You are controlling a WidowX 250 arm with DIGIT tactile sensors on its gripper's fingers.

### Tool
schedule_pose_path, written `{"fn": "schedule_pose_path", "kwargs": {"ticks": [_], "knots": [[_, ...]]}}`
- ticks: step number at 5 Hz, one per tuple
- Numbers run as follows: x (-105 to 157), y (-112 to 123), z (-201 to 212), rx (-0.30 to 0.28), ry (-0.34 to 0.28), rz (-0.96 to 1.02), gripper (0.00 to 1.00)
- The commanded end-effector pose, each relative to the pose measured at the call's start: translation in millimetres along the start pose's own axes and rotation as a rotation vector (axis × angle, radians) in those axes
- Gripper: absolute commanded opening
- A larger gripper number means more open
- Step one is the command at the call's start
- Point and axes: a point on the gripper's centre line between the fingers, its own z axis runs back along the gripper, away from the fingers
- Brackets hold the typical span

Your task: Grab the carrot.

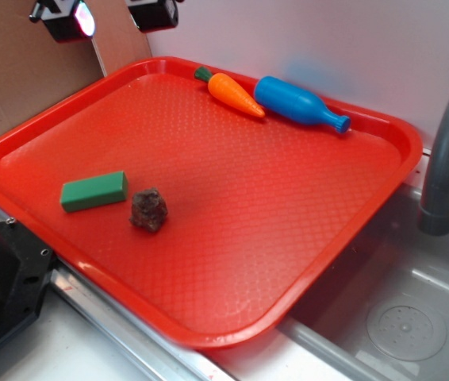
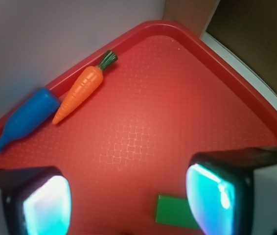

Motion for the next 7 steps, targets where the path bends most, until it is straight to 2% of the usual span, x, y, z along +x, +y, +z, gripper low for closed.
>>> {"fn": "schedule_pose_path", "kwargs": {"ticks": [1, 2, 3, 4, 5, 6, 7], "knots": [[23, 5, -41, 0.057, -0.084, 0.097, 1.00], [37, -5, -54, 0.059, -0.168, 0.099, 1.00], [61, -11, -74, 0.083, -0.198, 0.075, 1.00], [88, -24, -107, 0.036, -0.151, 0.010, 1.00], [98, -43, -131, 0.019, -0.122, -0.088, 1.00], [98, -54, -136, 0.020, -0.134, -0.140, 1.00], [95, -56, -142, 0.035, -0.120, -0.156, 1.00]]}}
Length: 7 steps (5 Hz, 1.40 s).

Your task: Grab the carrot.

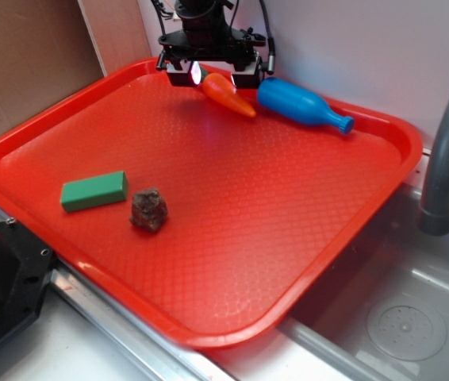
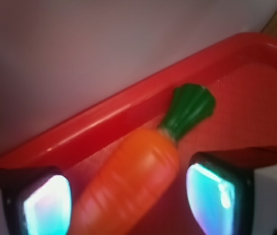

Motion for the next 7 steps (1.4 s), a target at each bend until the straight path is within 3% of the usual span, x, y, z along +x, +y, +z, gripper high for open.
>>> {"fn": "schedule_pose_path", "kwargs": {"ticks": [1, 3, 4, 5, 6, 7], "knots": [[7, -7, 6, -0.013, 0.024, 0.010, 1.00], [-41, 19, 1, -0.099, 0.264, 0.097, 1.00], [-56, 21, -10, -0.093, 0.326, 0.073, 0.82], [-53, 22, -8, -0.110, 0.325, 0.067, 0.00], [-42, 28, -9, -0.103, 0.318, 0.078, 0.00], [-33, 30, 15, -0.043, 0.438, 0.117, 0.00]]}}
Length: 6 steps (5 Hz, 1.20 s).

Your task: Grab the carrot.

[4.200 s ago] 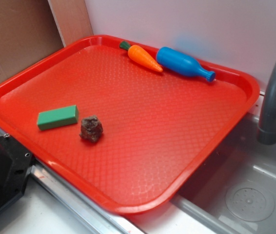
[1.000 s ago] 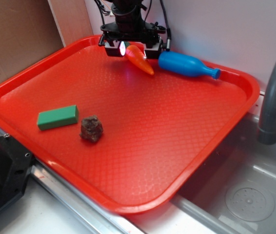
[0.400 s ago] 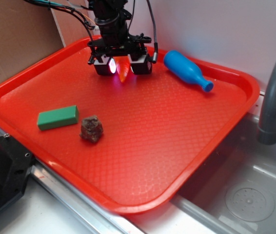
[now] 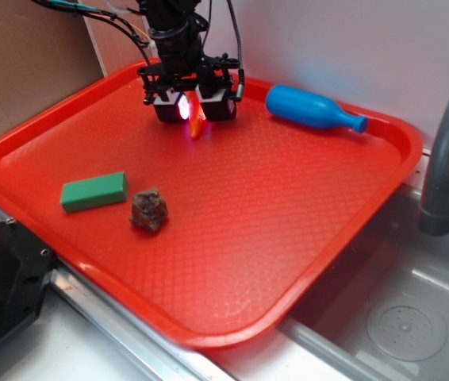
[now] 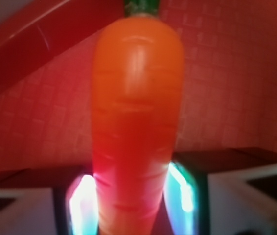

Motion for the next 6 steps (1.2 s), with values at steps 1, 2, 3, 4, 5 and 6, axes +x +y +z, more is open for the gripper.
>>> {"fn": "schedule_pose_path", "kwargs": {"ticks": [1, 2, 3, 4, 5, 6], "knots": [[-19, -2, 78, 0.140, 0.262, 0.037, 0.00], [-47, -2, 128, 0.130, 0.156, 0.072, 0.00], [-73, -2, 177, 0.078, 0.029, -0.044, 0.00], [-88, -5, 219, 0.015, -0.029, -0.195, 0.00], [-97, -8, 233, -0.006, -0.062, -0.299, 0.00], [-100, -11, 231, -0.009, -0.031, -0.332, 0.00]]}}
